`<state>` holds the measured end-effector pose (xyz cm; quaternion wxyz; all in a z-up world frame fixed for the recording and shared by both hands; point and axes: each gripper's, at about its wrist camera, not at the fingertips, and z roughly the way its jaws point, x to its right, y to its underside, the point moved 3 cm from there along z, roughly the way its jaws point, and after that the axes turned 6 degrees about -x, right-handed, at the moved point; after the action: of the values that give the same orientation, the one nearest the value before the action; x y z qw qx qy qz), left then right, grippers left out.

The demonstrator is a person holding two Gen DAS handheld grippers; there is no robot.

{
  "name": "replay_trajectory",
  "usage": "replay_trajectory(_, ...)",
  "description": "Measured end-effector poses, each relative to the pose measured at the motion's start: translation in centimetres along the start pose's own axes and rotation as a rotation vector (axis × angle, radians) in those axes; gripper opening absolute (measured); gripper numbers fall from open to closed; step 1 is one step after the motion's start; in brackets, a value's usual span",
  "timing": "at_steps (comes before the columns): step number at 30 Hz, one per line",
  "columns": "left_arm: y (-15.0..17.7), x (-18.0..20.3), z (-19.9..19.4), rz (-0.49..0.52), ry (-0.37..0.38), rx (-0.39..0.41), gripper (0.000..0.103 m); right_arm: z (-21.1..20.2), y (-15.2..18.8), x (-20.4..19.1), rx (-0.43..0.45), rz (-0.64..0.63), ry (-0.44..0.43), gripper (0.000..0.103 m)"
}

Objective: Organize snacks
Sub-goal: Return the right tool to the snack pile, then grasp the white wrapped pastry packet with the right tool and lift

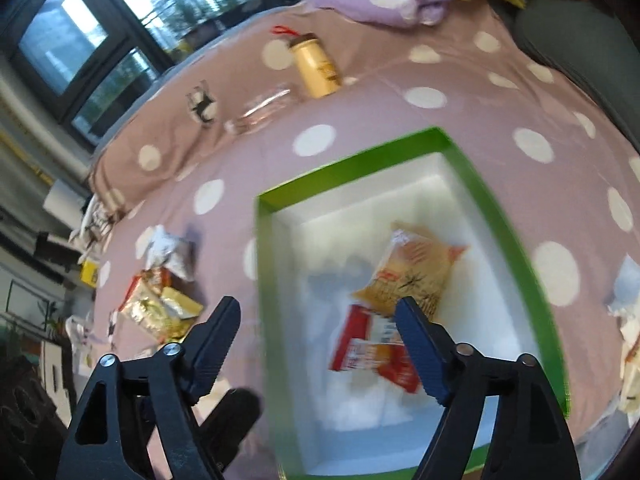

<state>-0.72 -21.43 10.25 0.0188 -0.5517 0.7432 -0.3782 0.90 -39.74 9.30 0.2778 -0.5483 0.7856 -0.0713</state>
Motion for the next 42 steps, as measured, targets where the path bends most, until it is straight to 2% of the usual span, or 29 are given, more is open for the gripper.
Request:
replay_trajectory(4,0.7,-4.5,-2.0,-0.060,-0.065,0.008,0.081,1.3,0.5,-3.4,-0.022,-0.077,-0.005,0.082)
replay_trajectory(8,1.9,-9.3,-4.1,-0.106,-0.162,0.003,0.081,2.3,1.4,-7.1,-0.027,-0.177,-0.026,0.082)
replay_trajectory(10,2.5,-11.9,-5.0,-0.147,-0.232,0.005,0.082,2.8,2.1,-9.1,-0.025,-0.229,-0.055,0.082)
replay_trajectory(13,3.1,-14.6,-6.1,-0.190,-0.268,-0.003,0.085,3.7,2.9,-11.3,-0.036,-0.274,-0.098,0.082)
replay_trajectory(20,4.6,-19.8,-8.3,-0.290,-0.269,0.027,0.087,5.8,4.9,-15.1,-0.028,-0.355,-0.139,0.082)
replay_trajectory(22,4.6,-20.8,-8.4,-0.328,-0.255,0.022,0.087,6.3,5.1,-15.5,-0.035,-0.327,-0.184,0.083)
replay_trajectory(24,4.7,-21.6,-8.6,-0.360,-0.249,0.020,0.087,6.8,5.2,-15.9,-0.062,-0.299,-0.271,0.083)
replay_trajectory(25,4.7,-22.0,-8.9,-0.373,-0.249,0.026,0.087,6.9,5.2,-16.2,-0.068,-0.293,-0.290,0.083)
replay_trajectory(27,4.6,-22.3,-9.3,-0.391,-0.249,0.030,0.087,7.1,5.1,-16.5,-0.041,-0.279,-0.275,0.083)
replay_trajectory(29,4.4,-22.7,-9.6,-0.403,-0.236,0.040,0.087,7.5,4.5,-16.7,-0.023,-0.268,-0.254,0.083)
replay_trajectory(34,3.9,-23.3,-9.8,-0.402,-0.251,0.049,0.087,10.1,2.0,-17.2,-0.049,-0.207,-0.235,0.083)
replay_trajectory(37,3.6,-23.9,-9.6,-0.412,-0.256,0.047,0.087,11.9,0.4,-17.1,-0.072,-0.148,-0.250,0.083)
replay_trajectory(42,3.2,-24.3,-9.1,-0.427,-0.219,0.038,0.087,15.4,-2.9,-17.2,-0.112,-0.056,-0.297,0.083)
